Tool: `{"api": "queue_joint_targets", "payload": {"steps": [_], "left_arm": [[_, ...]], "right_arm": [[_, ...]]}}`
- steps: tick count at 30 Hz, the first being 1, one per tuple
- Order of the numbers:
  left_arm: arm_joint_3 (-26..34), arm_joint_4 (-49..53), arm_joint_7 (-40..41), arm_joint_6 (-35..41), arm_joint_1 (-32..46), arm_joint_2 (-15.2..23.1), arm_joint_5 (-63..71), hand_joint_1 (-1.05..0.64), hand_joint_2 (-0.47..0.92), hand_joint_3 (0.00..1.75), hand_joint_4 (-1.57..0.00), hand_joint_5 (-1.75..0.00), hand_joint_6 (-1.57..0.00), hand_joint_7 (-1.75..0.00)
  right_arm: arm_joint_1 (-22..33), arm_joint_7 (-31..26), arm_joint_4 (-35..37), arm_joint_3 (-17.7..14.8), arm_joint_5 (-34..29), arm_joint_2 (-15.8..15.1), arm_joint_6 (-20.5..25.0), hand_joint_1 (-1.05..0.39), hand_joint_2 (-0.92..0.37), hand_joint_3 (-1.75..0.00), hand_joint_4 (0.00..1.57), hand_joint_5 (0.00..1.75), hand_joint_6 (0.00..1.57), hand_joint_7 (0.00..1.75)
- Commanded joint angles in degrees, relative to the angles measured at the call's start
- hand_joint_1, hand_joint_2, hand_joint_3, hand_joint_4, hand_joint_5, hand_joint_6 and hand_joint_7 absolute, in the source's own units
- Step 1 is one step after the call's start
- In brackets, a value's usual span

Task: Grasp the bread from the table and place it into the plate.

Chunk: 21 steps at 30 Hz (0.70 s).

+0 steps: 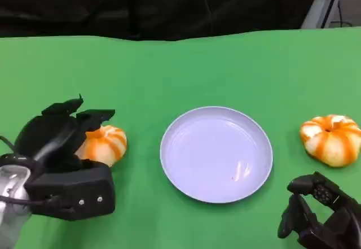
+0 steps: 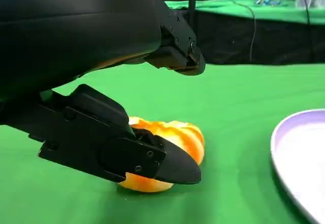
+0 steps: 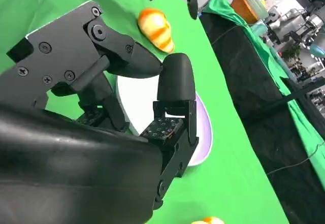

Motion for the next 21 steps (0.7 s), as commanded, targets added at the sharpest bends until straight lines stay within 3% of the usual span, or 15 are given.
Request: {"api": "queue_joint_targets", "payload": {"steps": [1,21], "left_arm": [[-1.8,3.8,2.4,0.7,-2.8,1.2,0.7,-0.86,0.92,0.13,-0.12,-0.05,-0.40,-0.01],[-10.1,21.0,6.8,2.2,-11.4,-1.2,0.6,-0.89,0.92,0.18,-0.16,-0.03,-0.40,0.00]], "right_arm": [[-0.1,0.5,0.5,-0.3,0.2,-0.4,-0.9,-0.15,-0.53,-1.07,0.86,1.71,0.85,1.37],[0.7,0.2,-0.5,0.6,-0.2,-0.1,-1.2,-0.16,-0.55,-1.04,0.85,1.73,0.84,1.37]]}}
